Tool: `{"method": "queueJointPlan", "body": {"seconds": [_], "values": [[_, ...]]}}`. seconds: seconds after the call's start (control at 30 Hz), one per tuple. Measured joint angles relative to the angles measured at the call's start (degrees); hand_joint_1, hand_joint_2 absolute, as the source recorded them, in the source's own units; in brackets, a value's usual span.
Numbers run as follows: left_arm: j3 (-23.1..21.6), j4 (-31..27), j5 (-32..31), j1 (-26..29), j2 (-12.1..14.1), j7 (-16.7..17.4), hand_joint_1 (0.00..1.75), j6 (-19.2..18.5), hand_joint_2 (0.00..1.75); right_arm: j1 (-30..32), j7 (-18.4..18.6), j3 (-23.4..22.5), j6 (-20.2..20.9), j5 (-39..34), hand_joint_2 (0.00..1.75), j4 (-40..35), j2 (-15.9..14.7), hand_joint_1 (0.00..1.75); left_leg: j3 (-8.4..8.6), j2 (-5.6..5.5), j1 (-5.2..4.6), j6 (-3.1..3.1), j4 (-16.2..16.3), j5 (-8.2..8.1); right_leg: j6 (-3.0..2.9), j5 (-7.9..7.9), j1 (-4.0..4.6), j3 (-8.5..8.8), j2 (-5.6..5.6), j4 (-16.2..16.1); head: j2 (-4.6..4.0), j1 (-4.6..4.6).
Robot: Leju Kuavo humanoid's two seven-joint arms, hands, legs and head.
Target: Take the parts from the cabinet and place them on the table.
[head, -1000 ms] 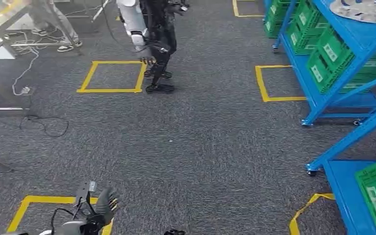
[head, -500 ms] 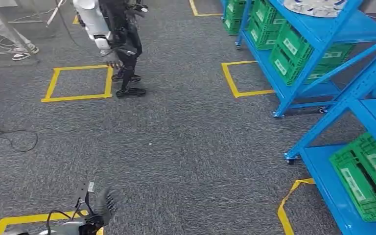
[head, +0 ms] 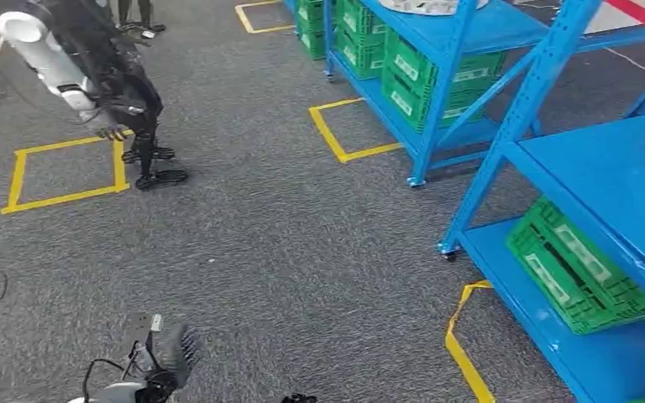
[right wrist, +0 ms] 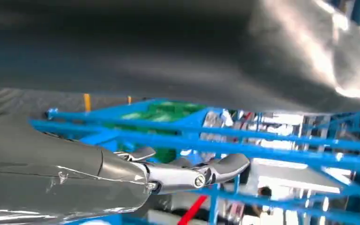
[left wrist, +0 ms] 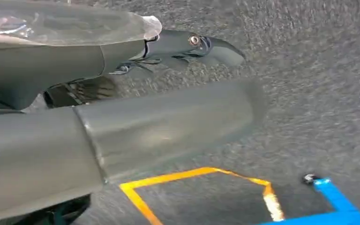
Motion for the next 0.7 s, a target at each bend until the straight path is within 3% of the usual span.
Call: {"method": "queueJointPlan", "body": {"seconds": [0.03, 0.07, 0.1, 0.13, 0.17, 0.23, 0.27, 0.3, 0.33, 0.37, 0.43, 0.47, 0.53, 0.57, 0.6, 0.63, 0.67, 0.7], "values": [[-0.2, 0.0, 0.0, -0.1, 0.0, 0.0, 0.0, 0.0, 0.0, 0.0, 0.0, 0.0, 0.0, 0.0, 0.0, 0.0, 0.0, 0.0, 1.66, -0.25, -0.03, 0.31, -4.0, 2.54, 0.02, 0.02, 0.03, 0.02, 0.77, 0.0, 0.0, 0.0], [-0.3, 0.0, 0.0, -0.3, 0.0, 0.0, 0.0, 0.0, 0.0, 0.0, 0.0, 0.0, 0.0, 0.1, 0.0, 0.0, 0.0, 0.0, 4.11, -1.26, -0.09, 0.74, -9.4, 5.34, 0.06, 0.04, 0.03, 0.1, 1.52, 0.0, 0.0, -0.05], [-0.3, 0.0, 0.1, -0.3, 0.1, 0.0, 0.0, 0.0, 0.0, 0.0, 0.1, 0.0, 0.0, 0.2, 0.0, 0.0, 0.0, 0.0, 6.18, -4.02, -0.1, 1.16, -13.9, 7.28, 0.09, 0.06, -0.06, 0.09, 2.1, 0.0, 0.0, -0.09], [-0.3, 0.0, 0.2, -0.4, 0.2, 0.1, 0.0, -0.1, 0.0, -0.1, 0.1, -0.1, 0.1, 0.2, 0.0, 0.0, 0.0, 0.0, 7.23, -6.0, 0.14, 1.59, -16.4, 7.04, 0.38, 0.05, 0.37, -0.33, 2.83, 0.3, 0.0, 0.02], [-0.4, 0.0, 0.3, -0.5, 0.4, 0.1, 0.0, -0.2, 0.0, 0.0, 0.1, -0.2, 0.1, 0.2, 0.0, 0.0, 0.0, 0.0, 7.24, -4.88, 0.01, 1.16, -16.6, 6.97, 0.69, 0.24, -0.03, -0.48, 3.63, 0.2, 0.0, 0.09], [-0.4, 0.0, 0.3, -0.6, 0.3, 0.2, 0.0, -0.2, 0.0, 0.2, 0.2, -0.3, 0.1, 0.4, 0.0, 0.0, 0.0, 0.0, 7.42, -3.93, -0.4, 1.49, -16.7, 6.9, 1.52, 0.48, -0.49, -0.66, 4.89, -0.1, 0.0, -0.05], [-0.4, 0.0, 0.3, -0.7, 0.2, 0.3, 0.0, -0.3, 0.0, 0.4, 0.2, -0.6, 0.1, 0.4, 0.0, -0.2, 0.0, 0.0, 7.78, -3.15, 0.06, 1.87, -17.5, 7.26, 1.97, 0.57, -0.2, -0.97, 5.7, -0.3, 0.0, 0.06], [-0.4, -0.1, 0.3, -0.9, 0.0, 0.3, 0.0, -0.3, 0.0, 0.6, 0.2, -0.8, 0.0, 0.6, 0.0, -0.2, 0.0, 0.0, 8.23, -2.1, 0.21, 1.97, -18.2, 7.53, 1.92, -0.19, -0.26, -1.41, 3.27, 0.7, 0.0, 0.13], [-0.4, -0.1, 0.3, -0.9, 0.0, 0.3, 0.0, -0.4, 0.0, 0.4, 0.2, -0.9, 0.0, 0.6, 0.0, -0.3, -0.1, 0.0, 8.43, -1.63, 0.15, 2.23, -18.3, 7.55, 2.1, -2.12, 0.08, -2.67, 0.01, 3.5, 0.0, 0.52], [-0.4, -0.1, 0.3, -0.9, 0.0, 0.4, 0.0, -0.4, 0.0, 0.4, 0.3, -0.9, -0.1, 0.6, 0.0, -0.3, -0.1, 0.0, 8.47, -0.84, 0.06, 2.45, -18.3, 7.43, 2.4, -4.72, -0.05, -5.06, -1.69, 8.6, 0.0, 0.85], [-0.4, -0.1, 0.3, -0.8, 0.0, 0.5, 0.0, -0.4, 0.0, 0.8, 0.3, -0.9, -0.1, 0.6, 0.0, -0.3, -0.1, 0.0, 8.47, 0.61, -0.11, 2.52, -18.3, 7.33, 2.86, -8.01, -0.45, -9.13, -2.71, 17.1, 0.0, 0.87], [-0.4, -0.1, 0.3, -0.7, 0.0, 0.5, 0.0, -0.4, 0.0, 1.0, 0.4, -0.9, -0.1, 0.6, 0.0, -0.3, -0.1, 0.0, 8.48, 1.4, -0.11, 2.45, -18.3, 7.24, 3.0, -8.07, -0.61, -9.88, -2.93, 18.8, 0.0, 0.94], [-0.4, -0.1, 0.2, -0.7, 0.0, 0.6, 0.0, -0.4, 0.0, 1.1, 0.5, -0.9, -0.2, 0.8, 0.0, -0.3, -0.1, 0.0, 8.67, 2.79, -0.06, 2.19, -18.2, 6.98, 3.37, -4.5, -1.07, -7.13, -3.39, 13.6, 0.0, 0.96], [-0.4, -0.1, 0.1, -0.8, -0.1, 0.6, 0.0, -0.4, 0.0, 1.1, 0.5, -1.0, -0.3, 0.9, 0.0, -0.4, -0.1, 0.0, 8.9, 3.44, -0.01, 1.91, -18.1, 6.7, 3.49, -1.72, -1.17, -3.84, -4.36, 7.7, 0.0, 0.96], [-0.5, -0.1, -0.2, -0.9, -0.2, 0.7, 0.0, -0.3, 0.0, 1.1, 0.6, -1.0, -0.4, 1.1, 0.0, -0.5, -0.1, 0.0, 9.16, 3.95, -0.05, 1.58, -17.9, 6.4, 3.47, 0.18, -1.15, -0.95, -6.42, 2.5, 0.0, 1.0], [-0.5, -0.1, -0.3, -1.0, -0.1, 0.7, 0.0, 0.0, 0.0, 1.0, 0.6, -1.0, -0.5, 1.2, 0.0, -0.6, -0.1, 0.0, 9.21, 4.43, -0.4, 1.18, -17.8, 6.14, 3.41, -1.15, -0.3, 0.01, -8.11, 0.6, 0.0, 1.16], [-0.5, -0.1, -0.7, -1.1, 0.0, 0.7, 0.0, 0.2, 0.0, 1.1, 0.8, -1.0, -0.5, 1.3, 0.0, -0.9, -0.1, 0.0, 9.07, 4.8, -0.61, 0.91, -17.4, 6.02, 2.28, -0.83, -0.6, 0.45, -7.21, 0.3, 0.0, 1.11], [-0.5, -0.1, -0.9, -1.2, -0.1, 0.7, 0.0, 0.2, 0.0, 1.3, 0.9, -1.1, -0.6, 1.4, 0.0, -1.0, -0.1, 0.0, 9.13, 5.44, -0.62, 0.77, -17.4, 5.99, 2.1, -0.83, -0.4, 0.18, -6.59, 0.4, 0.0, 0.87]]}}
